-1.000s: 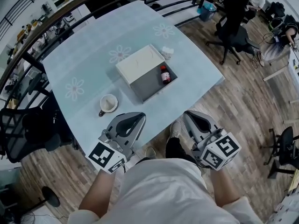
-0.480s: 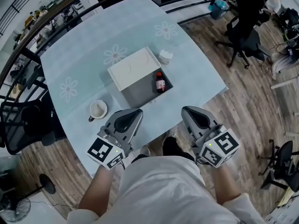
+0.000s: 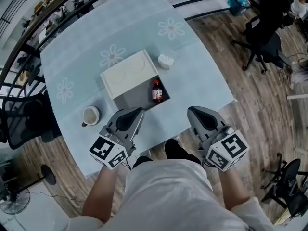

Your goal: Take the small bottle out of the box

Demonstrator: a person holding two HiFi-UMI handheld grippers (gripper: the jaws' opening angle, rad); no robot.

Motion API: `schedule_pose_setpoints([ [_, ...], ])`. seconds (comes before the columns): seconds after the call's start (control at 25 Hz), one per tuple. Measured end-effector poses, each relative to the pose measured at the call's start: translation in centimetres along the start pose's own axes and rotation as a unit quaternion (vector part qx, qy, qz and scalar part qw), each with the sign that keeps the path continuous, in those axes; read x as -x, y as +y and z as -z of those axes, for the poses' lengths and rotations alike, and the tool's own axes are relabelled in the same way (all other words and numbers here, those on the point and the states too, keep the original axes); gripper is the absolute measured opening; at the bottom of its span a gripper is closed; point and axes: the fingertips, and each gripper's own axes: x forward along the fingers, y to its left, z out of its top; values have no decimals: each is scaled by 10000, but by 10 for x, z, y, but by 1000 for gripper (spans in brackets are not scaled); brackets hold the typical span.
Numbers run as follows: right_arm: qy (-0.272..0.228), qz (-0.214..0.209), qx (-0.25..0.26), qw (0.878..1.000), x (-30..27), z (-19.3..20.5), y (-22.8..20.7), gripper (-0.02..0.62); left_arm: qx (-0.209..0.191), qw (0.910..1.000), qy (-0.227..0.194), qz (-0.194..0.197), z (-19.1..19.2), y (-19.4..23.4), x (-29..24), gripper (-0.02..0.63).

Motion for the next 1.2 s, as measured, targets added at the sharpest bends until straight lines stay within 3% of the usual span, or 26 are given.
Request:
schedule_pose_setpoints([
  [0.32,138,-295,-208,9993,-15,-1,-54,21,198,9970,494,-556,24,27,-49,5],
  [0.72,370,-487,-434,9972,-35,18,-92,21,273,9907,1058,-814,56,51,-91,5],
  [1.2,610,-494,-612,9950,-58,42,-100,21,641,9796,1765,-711,108,86,-109,6],
])
